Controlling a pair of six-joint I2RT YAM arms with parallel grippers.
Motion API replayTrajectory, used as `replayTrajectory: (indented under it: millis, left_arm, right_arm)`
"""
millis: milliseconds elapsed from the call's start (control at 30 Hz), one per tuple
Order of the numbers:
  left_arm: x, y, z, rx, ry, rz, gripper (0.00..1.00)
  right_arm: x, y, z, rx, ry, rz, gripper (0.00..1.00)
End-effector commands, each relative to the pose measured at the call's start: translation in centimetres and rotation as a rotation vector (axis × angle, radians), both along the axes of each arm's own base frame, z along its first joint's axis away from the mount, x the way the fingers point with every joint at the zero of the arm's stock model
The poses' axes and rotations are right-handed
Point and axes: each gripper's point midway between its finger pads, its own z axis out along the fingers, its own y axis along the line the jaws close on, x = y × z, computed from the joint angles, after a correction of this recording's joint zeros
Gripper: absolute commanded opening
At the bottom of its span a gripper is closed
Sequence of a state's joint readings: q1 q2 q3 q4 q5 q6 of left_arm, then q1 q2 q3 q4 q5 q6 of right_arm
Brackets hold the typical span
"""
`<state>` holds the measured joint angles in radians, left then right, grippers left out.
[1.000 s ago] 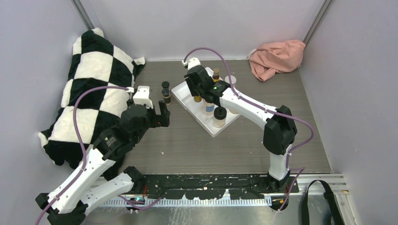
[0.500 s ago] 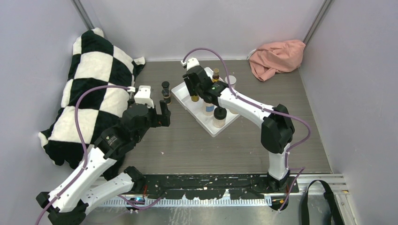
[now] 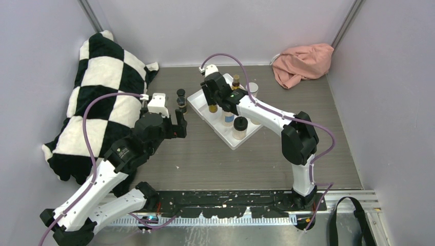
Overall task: Organize the condiment bottles
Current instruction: Place the bottle in the storage box.
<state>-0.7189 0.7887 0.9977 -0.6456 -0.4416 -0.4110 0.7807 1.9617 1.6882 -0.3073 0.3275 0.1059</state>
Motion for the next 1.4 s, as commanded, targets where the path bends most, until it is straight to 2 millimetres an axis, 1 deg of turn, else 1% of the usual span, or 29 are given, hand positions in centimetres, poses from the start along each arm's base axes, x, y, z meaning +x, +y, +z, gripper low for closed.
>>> replayTrajectory:
  millis: [0, 267, 567, 1033, 1233, 1367]
  left_arm:
    - [0.4, -0.4, 1.2, -0.027, -0.040, -0.006, 0.95]
    - [0.3, -0.4, 1.1, -0.033, -0.036, -0.005, 0.95]
    - [0.4, -0.5, 1.1, -0.035, -0.034, -0.006, 0.95]
    - [0.2, -0.4, 1.1, -0.037, -0.035, -0.007, 0.95]
    - [0.2, -0.3, 1.1, -0.035, -0.036, -0.004, 0.95]
    - [0.2, -0.3, 1.1, -0.037, -0.035, -0.003, 0.95]
  right_arm:
    - [1.5, 0.6, 2.7, 0.089, -0.076, -0.022, 0.01]
    - [1.4, 0.1, 1.6, 0.076, -0.052, -0.035, 0.01]
    - [1.4, -0.1, 0.5, 0.078, -0.026, -0.042, 0.01]
    - [1.8, -0.4, -0.6, 0.067, -0.013, -0.051, 0.01]
    - [1.8, -0.6, -1.5, 0.049, 0.003, -0.058, 0.01]
    - [1.8, -0.7, -1.6, 0.042, 0.007, -0.061, 0.01]
